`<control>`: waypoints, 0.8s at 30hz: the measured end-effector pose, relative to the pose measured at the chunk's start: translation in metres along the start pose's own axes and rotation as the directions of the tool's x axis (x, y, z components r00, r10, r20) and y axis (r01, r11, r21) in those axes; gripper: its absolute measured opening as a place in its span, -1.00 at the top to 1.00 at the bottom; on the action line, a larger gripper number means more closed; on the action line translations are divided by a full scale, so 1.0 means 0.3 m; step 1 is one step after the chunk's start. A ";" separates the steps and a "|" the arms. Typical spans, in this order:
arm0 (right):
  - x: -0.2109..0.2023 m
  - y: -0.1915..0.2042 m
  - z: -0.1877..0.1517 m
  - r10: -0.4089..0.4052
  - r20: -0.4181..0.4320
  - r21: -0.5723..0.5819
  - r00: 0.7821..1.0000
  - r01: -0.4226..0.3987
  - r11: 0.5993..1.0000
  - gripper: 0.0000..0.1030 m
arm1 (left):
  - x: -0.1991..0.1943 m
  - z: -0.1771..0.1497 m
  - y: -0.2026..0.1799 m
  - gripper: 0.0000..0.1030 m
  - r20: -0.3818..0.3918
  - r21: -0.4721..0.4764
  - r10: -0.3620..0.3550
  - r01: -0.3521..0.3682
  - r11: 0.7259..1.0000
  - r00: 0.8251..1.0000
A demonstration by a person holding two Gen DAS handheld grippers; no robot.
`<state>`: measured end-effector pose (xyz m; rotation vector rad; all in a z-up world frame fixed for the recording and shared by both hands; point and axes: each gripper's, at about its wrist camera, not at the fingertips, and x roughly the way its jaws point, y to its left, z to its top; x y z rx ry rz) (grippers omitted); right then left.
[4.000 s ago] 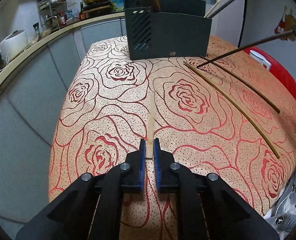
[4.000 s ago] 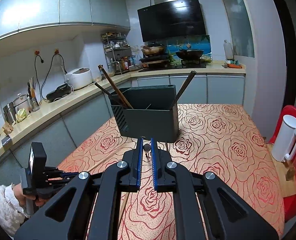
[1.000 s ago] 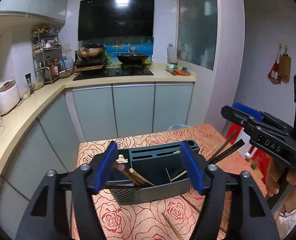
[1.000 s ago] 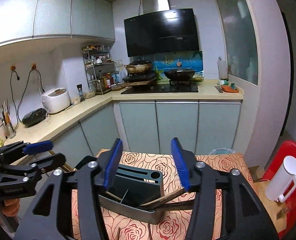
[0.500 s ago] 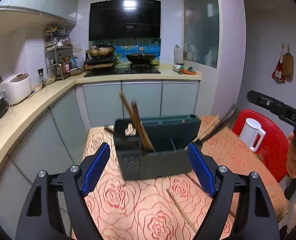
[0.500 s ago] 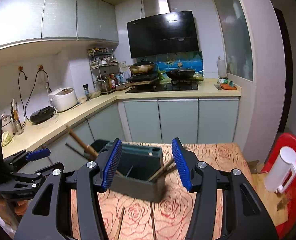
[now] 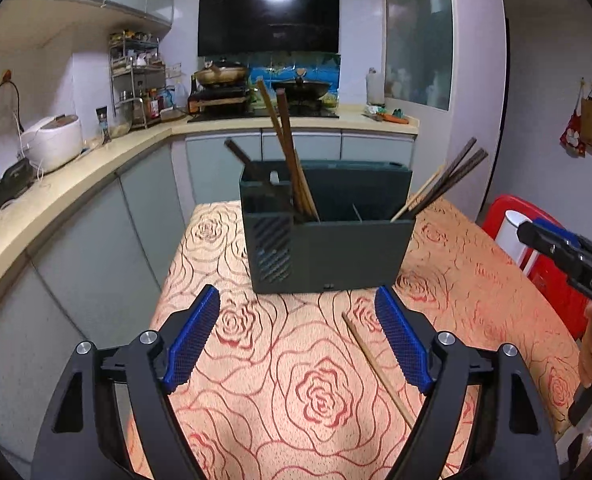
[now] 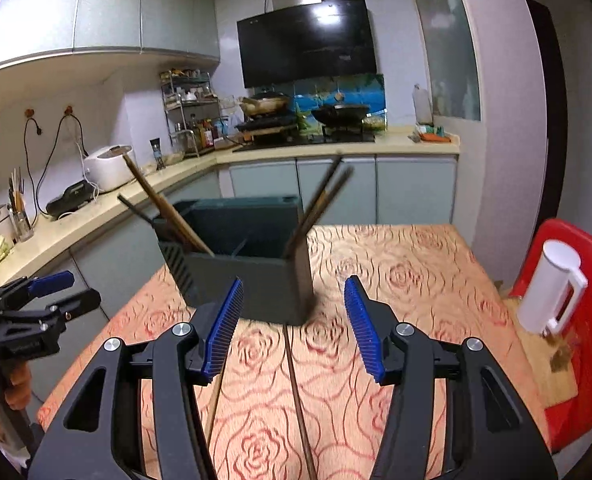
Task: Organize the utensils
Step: 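Lower both open tools toward the last loose chopsticks on the table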
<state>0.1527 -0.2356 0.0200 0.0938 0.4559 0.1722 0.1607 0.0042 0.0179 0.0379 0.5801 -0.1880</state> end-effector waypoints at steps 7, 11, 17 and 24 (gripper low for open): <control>0.002 -0.026 -0.105 -0.021 -0.045 0.029 0.999 0.023 0.999 -0.03 | 0.026 -0.069 0.012 -0.50 -0.038 -0.026 -0.001 0.000 1.000 0.999; 0.005 -0.034 -0.159 -0.033 -0.070 0.038 0.997 0.036 0.999 -0.10 | 0.054 -0.112 0.021 -0.50 -0.070 -0.043 -0.005 0.002 0.999 0.998; 0.006 -0.044 -0.237 -0.057 -0.107 0.032 0.993 0.061 0.998 -0.15 | 0.113 -0.179 0.036 -0.50 -0.132 -0.074 -0.005 -0.005 0.997 0.991; 0.007 -0.057 -0.329 -0.086 -0.147 0.019 0.985 0.090 0.996 -0.20 | 0.155 -0.232 0.030 -0.50 -0.171 -0.078 -0.003 -0.010 0.997 0.985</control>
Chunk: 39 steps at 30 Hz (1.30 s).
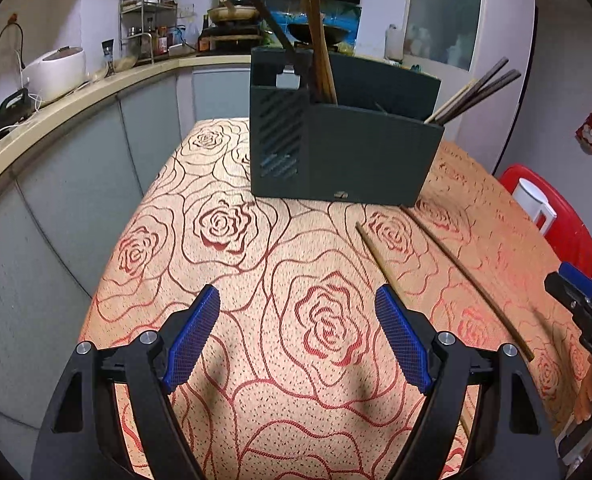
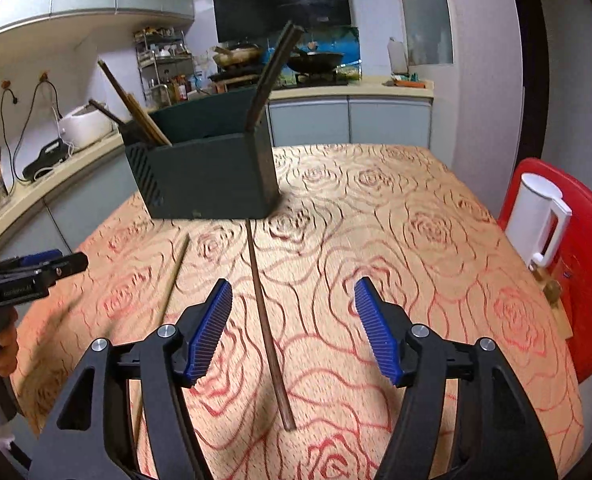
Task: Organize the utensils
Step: 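Lower both open tools toward the last loose chopsticks on the table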
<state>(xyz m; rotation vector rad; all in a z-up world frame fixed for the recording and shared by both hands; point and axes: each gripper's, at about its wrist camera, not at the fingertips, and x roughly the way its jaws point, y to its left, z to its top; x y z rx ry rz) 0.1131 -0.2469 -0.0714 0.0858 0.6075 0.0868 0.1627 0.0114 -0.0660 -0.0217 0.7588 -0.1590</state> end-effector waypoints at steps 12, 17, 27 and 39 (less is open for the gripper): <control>0.052 -0.031 -0.067 -0.014 -0.067 0.019 0.998 0.016 1.000 -0.20 | 0.039 -0.054 -0.017 -0.50 -0.037 0.027 0.012 -0.011 1.000 0.999; 0.041 -0.032 -0.056 -0.026 -0.067 0.012 0.997 0.026 1.000 -0.20 | 0.034 -0.079 -0.081 -0.50 -0.054 0.074 -0.025 0.029 0.997 0.998; 0.008 -0.063 -0.074 -0.027 -0.074 0.009 0.997 0.028 1.000 -0.20 | -0.048 -0.204 -0.240 -0.50 -0.107 0.189 -0.126 0.145 0.971 0.986; 0.015 -0.055 -0.100 -0.014 -0.098 0.000 0.995 0.014 1.000 -0.20 | -0.081 -0.343 -0.372 -0.52 -0.118 0.345 -0.138 0.171 0.923 0.983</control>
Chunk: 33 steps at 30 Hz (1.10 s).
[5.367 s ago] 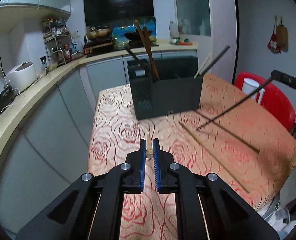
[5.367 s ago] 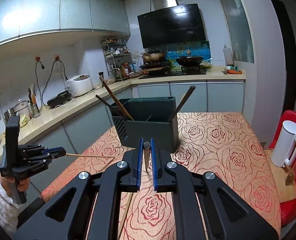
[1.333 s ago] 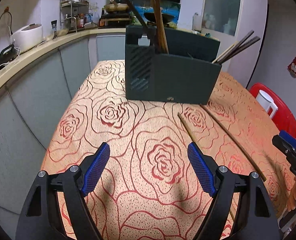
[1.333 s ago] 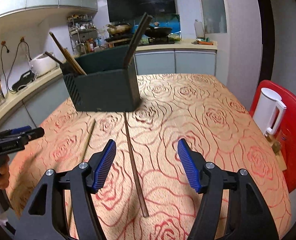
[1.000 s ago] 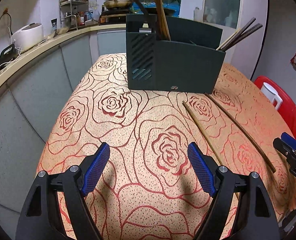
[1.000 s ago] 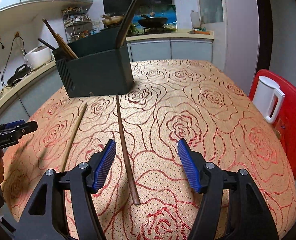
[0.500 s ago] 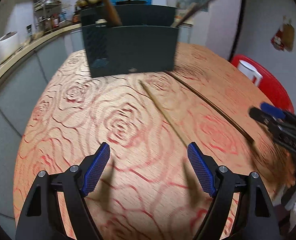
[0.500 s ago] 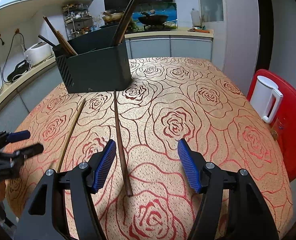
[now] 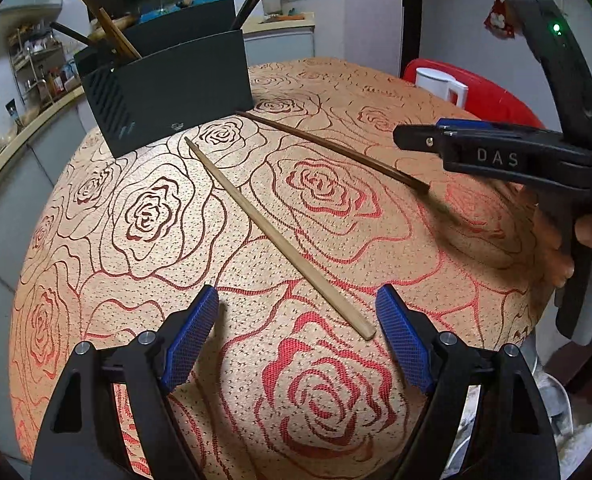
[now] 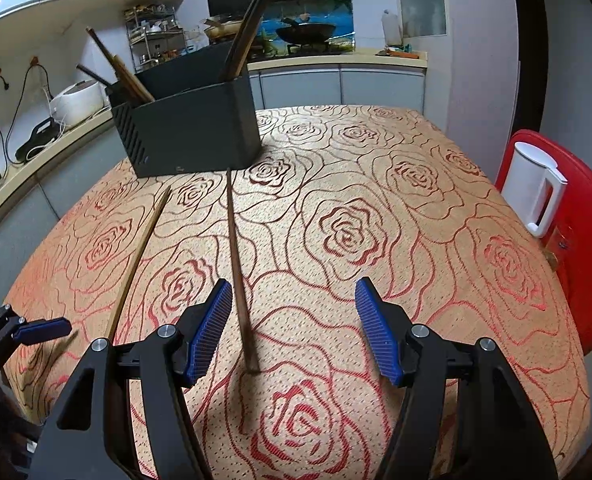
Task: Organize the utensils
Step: 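Lower both open tools toward the last loose chopsticks on the table, then close the left tool on a light chopstick while the right tool grasps a dark chopstick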
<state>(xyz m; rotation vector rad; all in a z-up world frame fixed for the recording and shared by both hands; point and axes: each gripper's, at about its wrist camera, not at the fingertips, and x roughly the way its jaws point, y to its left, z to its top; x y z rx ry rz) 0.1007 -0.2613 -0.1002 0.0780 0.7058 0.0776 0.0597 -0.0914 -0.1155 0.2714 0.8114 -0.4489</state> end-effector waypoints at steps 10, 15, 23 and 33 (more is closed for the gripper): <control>0.014 0.080 -0.081 0.023 -0.052 -0.069 0.998 -0.027 0.997 -0.08 | -0.020 -0.026 0.111 -0.50 -0.005 -0.075 0.061 -0.061 0.995 0.998; 0.009 0.122 -0.111 0.004 -0.036 -0.124 0.999 -0.009 0.992 0.08 | -0.018 -0.033 0.156 -0.34 0.006 -0.120 0.063 -0.062 0.991 0.998; 0.019 0.116 -0.105 0.020 -0.013 -0.115 1.000 -0.021 0.993 0.31 | -0.014 -0.027 0.162 -0.02 0.037 -0.158 0.055 -0.049 0.986 0.998; 0.018 0.128 -0.111 0.033 0.002 -0.127 0.999 -0.032 0.991 0.44 | -0.023 -0.037 0.109 0.46 0.080 -0.138 0.063 -0.052 0.989 0.995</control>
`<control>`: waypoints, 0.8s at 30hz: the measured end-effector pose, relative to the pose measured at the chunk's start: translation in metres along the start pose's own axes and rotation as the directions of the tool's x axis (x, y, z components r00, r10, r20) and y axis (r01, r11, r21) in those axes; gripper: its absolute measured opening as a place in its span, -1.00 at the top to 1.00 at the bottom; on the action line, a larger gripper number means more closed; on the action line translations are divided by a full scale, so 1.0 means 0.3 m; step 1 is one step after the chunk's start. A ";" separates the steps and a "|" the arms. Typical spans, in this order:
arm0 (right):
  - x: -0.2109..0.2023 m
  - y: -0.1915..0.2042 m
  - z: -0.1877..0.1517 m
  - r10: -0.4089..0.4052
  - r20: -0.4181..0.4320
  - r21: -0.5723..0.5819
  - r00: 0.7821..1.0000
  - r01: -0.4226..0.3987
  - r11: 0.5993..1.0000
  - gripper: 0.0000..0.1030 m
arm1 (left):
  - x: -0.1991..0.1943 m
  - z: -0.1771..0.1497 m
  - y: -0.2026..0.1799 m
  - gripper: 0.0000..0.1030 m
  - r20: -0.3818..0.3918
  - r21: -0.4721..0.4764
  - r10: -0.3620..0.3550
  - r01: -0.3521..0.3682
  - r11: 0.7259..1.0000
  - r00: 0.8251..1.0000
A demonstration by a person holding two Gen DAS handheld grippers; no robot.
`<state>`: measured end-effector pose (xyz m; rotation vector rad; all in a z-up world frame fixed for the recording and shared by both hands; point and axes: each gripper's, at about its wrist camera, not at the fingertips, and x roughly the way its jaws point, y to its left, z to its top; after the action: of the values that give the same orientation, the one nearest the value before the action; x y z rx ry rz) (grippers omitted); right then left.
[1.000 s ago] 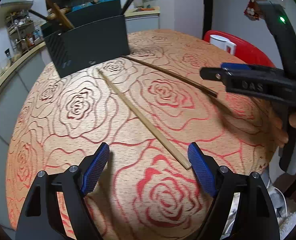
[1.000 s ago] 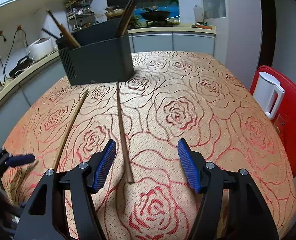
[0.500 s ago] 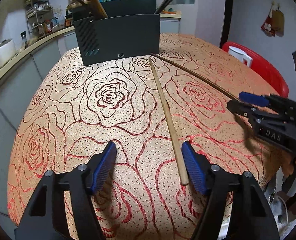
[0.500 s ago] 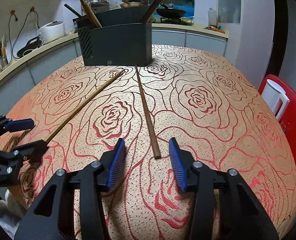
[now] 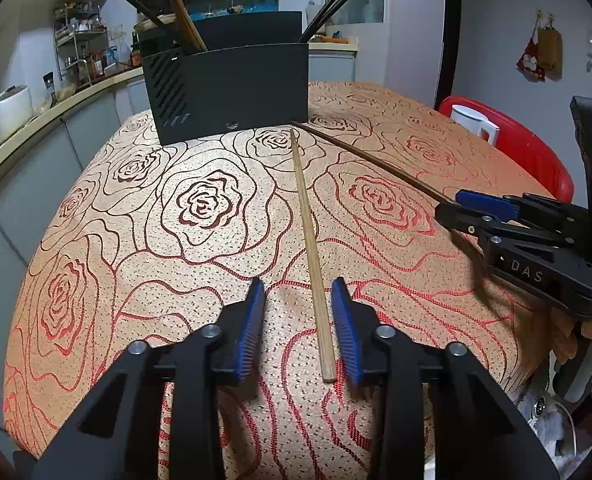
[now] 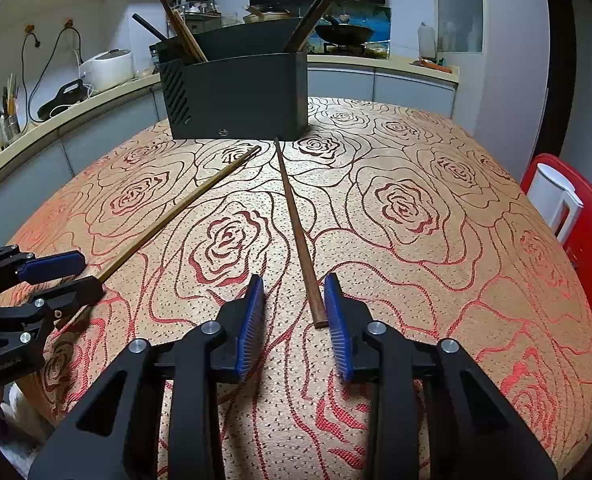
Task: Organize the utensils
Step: 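Close the left tool on a light chopstick while the right tool grasps a dark chopstick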
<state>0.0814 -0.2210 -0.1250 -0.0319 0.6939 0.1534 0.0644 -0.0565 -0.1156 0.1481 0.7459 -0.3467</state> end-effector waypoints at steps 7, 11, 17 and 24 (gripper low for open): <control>-0.002 0.001 0.001 0.022 0.000 0.002 1.000 -0.022 1.000 0.65 | -0.005 -0.002 0.011 0.87 -0.004 0.000 -0.012 0.012 1.000 1.000; -0.003 0.013 0.002 0.027 -0.002 -0.012 1.000 -0.027 1.000 0.80 | -0.009 0.004 0.032 0.88 -0.014 -0.013 -0.011 0.011 1.000 1.000; -0.007 0.014 0.012 0.055 -0.028 0.001 0.998 -0.055 0.999 0.86 | -0.053 0.036 0.086 0.88 0.014 -0.029 0.017 -0.016 0.999 1.000; -0.103 0.024 0.071 0.082 0.048 0.010 0.995 -0.083 0.996 0.86 | -0.156 0.103 0.145 0.88 0.079 -0.020 0.060 -0.058 0.998 0.995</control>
<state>0.0705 -0.2163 -0.0886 0.0120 0.6491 0.2289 0.0678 -0.0119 -0.0607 0.1390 0.6643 -0.2884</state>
